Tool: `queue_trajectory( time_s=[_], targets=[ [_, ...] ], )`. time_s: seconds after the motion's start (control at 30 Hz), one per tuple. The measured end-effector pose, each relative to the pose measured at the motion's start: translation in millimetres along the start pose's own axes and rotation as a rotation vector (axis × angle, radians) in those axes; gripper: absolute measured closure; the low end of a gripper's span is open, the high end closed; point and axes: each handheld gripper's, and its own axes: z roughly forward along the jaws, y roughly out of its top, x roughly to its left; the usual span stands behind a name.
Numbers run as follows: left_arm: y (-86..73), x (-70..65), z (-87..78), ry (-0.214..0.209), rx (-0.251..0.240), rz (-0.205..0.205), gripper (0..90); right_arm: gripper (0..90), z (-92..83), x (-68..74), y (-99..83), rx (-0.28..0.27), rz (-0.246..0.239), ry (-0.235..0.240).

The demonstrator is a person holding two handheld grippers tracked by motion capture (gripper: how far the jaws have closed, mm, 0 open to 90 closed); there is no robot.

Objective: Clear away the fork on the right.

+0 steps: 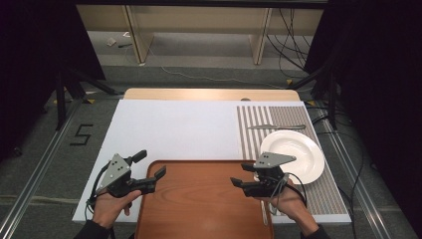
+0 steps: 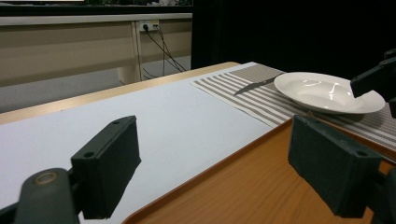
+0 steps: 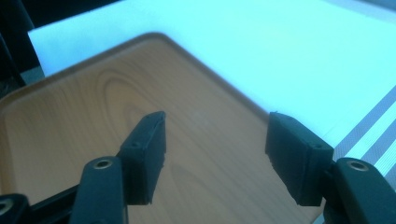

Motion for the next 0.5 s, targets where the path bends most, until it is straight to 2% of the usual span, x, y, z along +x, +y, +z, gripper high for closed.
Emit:
queue_trajectory(
  time_s=[0.3, 0.5],
  targets=[
    [-0.3, -0.3, 0.3, -0.004, 0.003, -0.004, 16.2, 36.4, -6.2, 2.2, 1.6, -0.084, 0.002, -0.015],
    [-0.5, -1.1, 0.6, -0.014, 0.010, 0.001, 16.2, 34.3, -14.0, -0.2, 0.4, -0.160, 0.010, -0.049]
  ],
)
